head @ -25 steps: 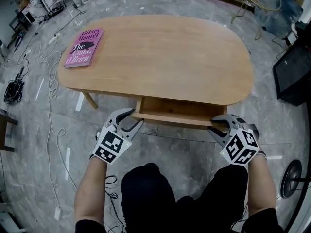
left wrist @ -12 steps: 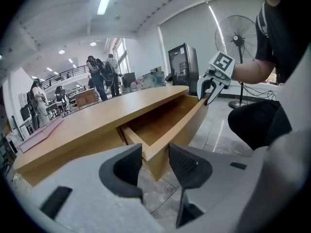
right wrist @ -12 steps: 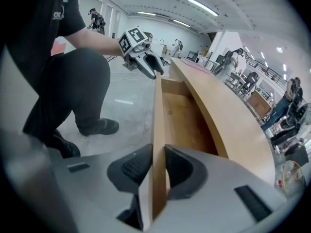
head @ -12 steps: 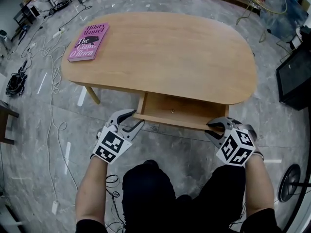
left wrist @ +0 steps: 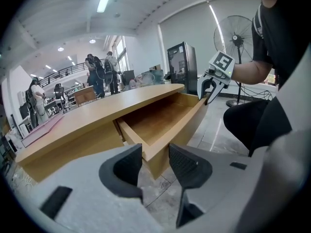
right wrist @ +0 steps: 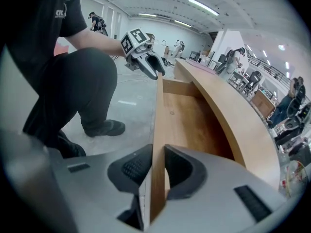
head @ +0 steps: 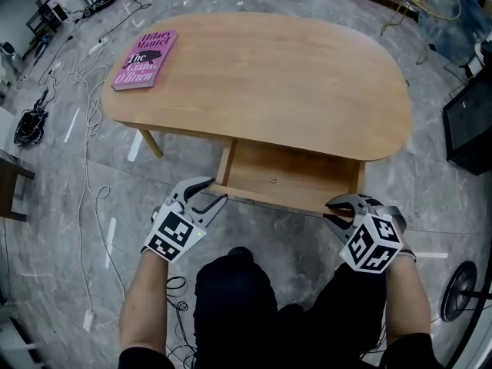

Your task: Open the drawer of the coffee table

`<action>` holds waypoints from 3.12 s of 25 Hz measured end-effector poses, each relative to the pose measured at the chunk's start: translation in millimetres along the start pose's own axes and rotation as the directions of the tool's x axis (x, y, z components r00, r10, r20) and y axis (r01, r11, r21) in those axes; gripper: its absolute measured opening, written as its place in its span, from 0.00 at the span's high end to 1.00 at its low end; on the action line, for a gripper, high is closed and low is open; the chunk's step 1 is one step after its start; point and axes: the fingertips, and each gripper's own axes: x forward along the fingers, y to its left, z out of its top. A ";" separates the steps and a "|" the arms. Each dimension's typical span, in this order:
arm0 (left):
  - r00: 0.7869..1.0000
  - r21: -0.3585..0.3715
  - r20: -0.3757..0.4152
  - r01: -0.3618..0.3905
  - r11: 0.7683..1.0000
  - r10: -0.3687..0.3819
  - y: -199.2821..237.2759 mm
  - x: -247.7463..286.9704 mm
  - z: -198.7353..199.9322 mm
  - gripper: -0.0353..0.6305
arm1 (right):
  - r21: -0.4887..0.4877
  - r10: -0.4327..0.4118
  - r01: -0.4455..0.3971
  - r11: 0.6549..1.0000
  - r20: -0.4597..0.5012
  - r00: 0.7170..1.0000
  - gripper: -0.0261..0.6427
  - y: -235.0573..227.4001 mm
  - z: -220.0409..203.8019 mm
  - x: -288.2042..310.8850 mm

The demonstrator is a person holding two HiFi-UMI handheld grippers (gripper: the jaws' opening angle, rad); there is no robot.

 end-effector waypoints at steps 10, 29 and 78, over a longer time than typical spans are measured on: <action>1.000 -0.013 -0.014 0.014 1.000 -0.014 -12.5 -8.5 -8.1 0.69 | -0.002 -0.001 0.001 1.000 -0.006 1.000 0.84 16.0 -0.8 -0.9; 0.997 -0.028 0.011 0.072 0.997 -0.072 -23.5 -19.5 -14.6 0.70 | -0.081 0.016 -0.020 0.997 -0.049 0.999 0.84 35.4 0.5 -0.6; 0.916 -0.454 0.235 -0.192 0.870 0.325 115.9 -129.9 211.8 0.95 | 0.696 -0.625 0.279 0.662 0.305 0.719 0.95 -169.3 159.8 -216.5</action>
